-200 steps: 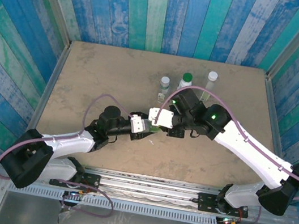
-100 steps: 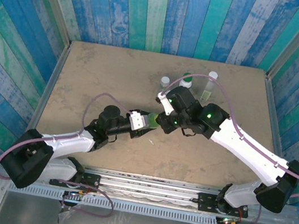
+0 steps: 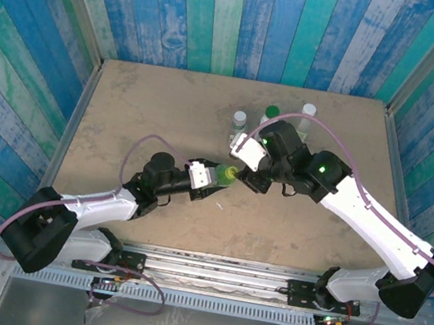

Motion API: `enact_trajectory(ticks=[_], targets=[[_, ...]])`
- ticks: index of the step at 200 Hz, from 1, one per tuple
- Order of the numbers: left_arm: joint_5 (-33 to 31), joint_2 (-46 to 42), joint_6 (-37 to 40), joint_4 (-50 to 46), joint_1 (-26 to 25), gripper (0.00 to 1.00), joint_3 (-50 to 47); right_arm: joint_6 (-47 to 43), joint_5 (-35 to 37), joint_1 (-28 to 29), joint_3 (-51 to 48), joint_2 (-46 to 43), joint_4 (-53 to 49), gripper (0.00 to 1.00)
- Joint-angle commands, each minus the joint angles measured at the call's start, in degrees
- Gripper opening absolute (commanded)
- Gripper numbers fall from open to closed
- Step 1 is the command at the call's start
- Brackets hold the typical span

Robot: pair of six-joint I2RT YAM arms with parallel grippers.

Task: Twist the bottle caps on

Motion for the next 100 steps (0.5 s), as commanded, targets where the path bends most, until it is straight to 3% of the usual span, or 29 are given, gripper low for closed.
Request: enact_trajectory(ticks=[1,41,100], targets=[[1.4,0.8,0.7,0.6,-0.2,0.59,1.4,-20.7,-5.0,0.0,4.3,1.5,-4.5,0.62],[1.5,0.7,1.0,0.4,-0.2,0.59,1.4,-25.2,-6.5,0.2,9.2,7.0,-10.5,0.54],[1.5,0.7,1.0,0.3,-0.3,0.59,1.4,-23.4,-6.8,0.2,9.9,9.7,-11.3,0.38]])
